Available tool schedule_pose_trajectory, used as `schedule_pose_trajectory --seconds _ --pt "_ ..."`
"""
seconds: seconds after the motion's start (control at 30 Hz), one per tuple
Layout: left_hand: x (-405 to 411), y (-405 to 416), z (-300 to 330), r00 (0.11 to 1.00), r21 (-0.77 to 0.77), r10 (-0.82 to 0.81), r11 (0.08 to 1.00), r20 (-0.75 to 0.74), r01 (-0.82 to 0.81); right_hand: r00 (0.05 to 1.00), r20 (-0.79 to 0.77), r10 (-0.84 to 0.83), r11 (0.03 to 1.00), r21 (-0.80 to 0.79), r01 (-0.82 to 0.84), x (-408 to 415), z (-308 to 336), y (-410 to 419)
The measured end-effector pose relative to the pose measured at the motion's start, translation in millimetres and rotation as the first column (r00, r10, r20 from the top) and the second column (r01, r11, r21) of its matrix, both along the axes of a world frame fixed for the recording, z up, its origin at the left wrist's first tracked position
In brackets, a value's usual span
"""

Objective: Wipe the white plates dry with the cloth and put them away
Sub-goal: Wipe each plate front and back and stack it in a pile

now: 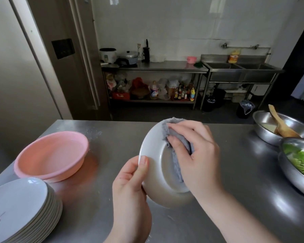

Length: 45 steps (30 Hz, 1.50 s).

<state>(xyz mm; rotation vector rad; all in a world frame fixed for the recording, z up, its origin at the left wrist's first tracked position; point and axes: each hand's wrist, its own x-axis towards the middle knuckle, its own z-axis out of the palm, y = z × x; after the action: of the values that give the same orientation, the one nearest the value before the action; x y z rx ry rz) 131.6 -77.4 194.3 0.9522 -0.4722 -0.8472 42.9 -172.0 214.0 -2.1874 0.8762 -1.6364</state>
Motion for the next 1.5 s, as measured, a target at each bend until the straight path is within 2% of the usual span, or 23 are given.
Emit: schedule_pose_trajectory --seconds 0.13,0.27,0.33,0.4,0.47,0.53,0.6,0.67,0.77,0.83,0.9,0.97,1.07,1.1,1.17,1.23,1.33,1.4,1.5 --pt "5.3 -0.9 -3.1 0.994 -0.046 0.028 0.999 0.109 -0.023 0.965 -0.183 0.187 0.977 -0.067 -0.202 -0.9 -0.2 6.9" --pt "6.2 -0.9 -7.2 0.986 -0.052 -0.004 0.999 0.166 0.013 0.997 -0.050 0.061 0.996 0.066 -0.058 -5.8 13.0 -13.6" --pt "5.1 -2.1 -8.5 0.990 -0.056 -0.017 0.998 0.143 0.025 0.986 -0.136 0.095 0.994 -0.045 -0.102 2.5 13.0 -2.5" --pt "6.1 -2.5 -9.3 0.993 -0.047 -0.019 0.999 0.117 0.025 0.942 -0.265 0.207 0.956 -0.151 -0.253 8.1 6.6 8.2" --pt "7.9 -1.2 -10.8 0.995 -0.003 -0.022 1.000 0.099 0.023 0.946 -0.224 0.235 0.967 -0.040 -0.250 3.2 9.4 -5.3" --pt "12.1 -0.3 -9.9 0.997 0.037 -0.019 0.999 0.071 0.017 0.986 -0.103 0.129 0.984 0.133 -0.115 -7.8 12.8 -25.8" --pt "19.2 -2.5 -6.0 1.000 0.060 -0.005 0.998 -0.004 0.005 0.997 -0.078 0.029 0.975 0.221 -0.011 -20.4 6.8 -35.8" --pt "25.6 -6.1 0.7 0.983 0.072 0.026 0.997 -0.181 -0.013 0.999 -0.029 -0.033 0.975 0.219 0.038 -28.3 -11.7 -29.3" --pt "30.6 -10.7 9.4 0.861 0.084 0.075 0.996 -0.503 -0.037 0.988 0.112 -0.106 0.982 0.170 0.086 -31.6 -51.7 -1.6" --pt "29.5 -15.1 12.6 0.788 0.073 0.087 0.996 -0.610 -0.054 0.981 0.150 -0.120 0.989 0.105 0.105 -28.5 -74.2 17.8" --pt "25.8 -19.2 11.9 0.768 0.093 0.105 0.994 -0.632 -0.060 0.992 0.095 -0.088 0.996 -0.005 0.089 -20.0 -83.6 32.1" --pt "20.5 -20.6 11.4 0.747 0.086 0.022 0.995 -0.665 0.047 1.000 -0.025 -0.011 0.994 -0.113 0.008 -4.5 -78.0 39.9" --pt "18.8 -16.7 12.6 0.605 0.005 -0.131 0.976 -0.785 0.218 0.975 -0.197 0.101 0.973 -0.187 -0.138 9.5 -57.8 40.3" --pt "21.4 -16.3 13.1 0.602 0.000 -0.125 0.979 -0.789 0.204 0.971 -0.214 0.104 0.969 -0.197 -0.147 7.5 -54.4 38.2" --pt "29.3 -17.3 12.6 0.676 0.048 -0.009 0.997 -0.737 0.065 0.988 -0.140 0.066 0.981 -0.170 -0.090 -5.2 -54.2 32.9" --pt "33.3 -18.1 12.7 0.728 0.071 0.087 0.996 -0.680 -0.052 1.000 0.016 -0.026 0.999 -0.043 0.027 -20.3 -55.3 24.9" --pt "32.2 -16.3 9.0 0.758 0.091 0.124 0.992 -0.641 -0.086 0.986 0.147 -0.081 0.982 0.181 0.053 -22.5 -54.5 17.8" --pt "34.1 -16.1 4.2 0.755 0.101 0.131 0.991 -0.643 -0.086 0.992 0.099 -0.079 0.990 0.124 0.067 -15.4 -56.9 22.7" --pt "37.4 -18.4 0.8 0.771 0.078 0.099 0.995 -0.629 -0.064 1.000 0.006 0.015 0.999 -0.028 -0.014 -14.7 -67.4 23.2"
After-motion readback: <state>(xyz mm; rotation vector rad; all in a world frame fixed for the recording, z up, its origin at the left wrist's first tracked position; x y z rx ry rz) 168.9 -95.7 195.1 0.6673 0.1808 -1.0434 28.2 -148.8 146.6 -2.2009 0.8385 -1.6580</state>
